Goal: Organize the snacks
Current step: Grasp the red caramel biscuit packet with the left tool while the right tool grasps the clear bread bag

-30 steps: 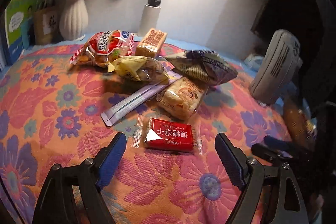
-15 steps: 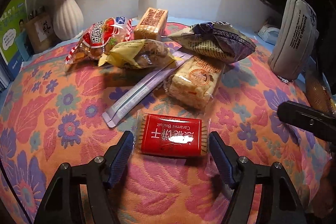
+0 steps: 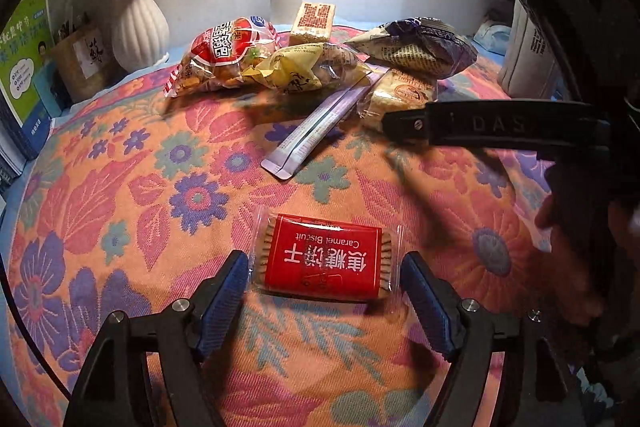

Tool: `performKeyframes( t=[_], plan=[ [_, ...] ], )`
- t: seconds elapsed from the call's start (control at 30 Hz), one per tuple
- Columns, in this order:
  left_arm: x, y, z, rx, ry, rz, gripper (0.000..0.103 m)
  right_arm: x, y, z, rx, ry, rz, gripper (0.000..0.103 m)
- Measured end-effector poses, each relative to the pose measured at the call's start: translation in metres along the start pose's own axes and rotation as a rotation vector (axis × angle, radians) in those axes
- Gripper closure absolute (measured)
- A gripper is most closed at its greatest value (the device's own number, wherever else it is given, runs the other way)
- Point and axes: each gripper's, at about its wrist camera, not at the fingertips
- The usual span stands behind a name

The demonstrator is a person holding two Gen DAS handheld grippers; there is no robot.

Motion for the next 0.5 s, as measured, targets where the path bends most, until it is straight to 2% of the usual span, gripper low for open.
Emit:
performKeyframes(
  t=[0.1,0.33,0.43,0.5],
  plan=[
    [-0.004,-0.005,0.005,-0.006,-0.016,0.001,0.025,0.024,-0.003,0.009,0.005,0.034,-0.057,0.047],
    [-0.018,-0.020,0.018,0.002,-0.070,0.043,0.025,0.080,-0.014,0.040,0.064,-0.026,-0.207,0.047],
    [-0.025,-0.020,0.020,0.008,-0.122,0.101,0.025,0.076,-0.009,0.045,0.082,-0.006,-0.193,0.044],
    [-0.024,-0.017,0.016,0.004,-0.130,0.156,0.025,0.063,-0.004,0.042,0.082,0.017,-0.150,0.043]
  ],
)
Point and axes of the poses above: each gripper's, at about its wrist camera, not at the fingertips, and z roughly against the way its jaws point, x to its right, y to its top, and after that the axes turned 2 degrees about x, right-handed
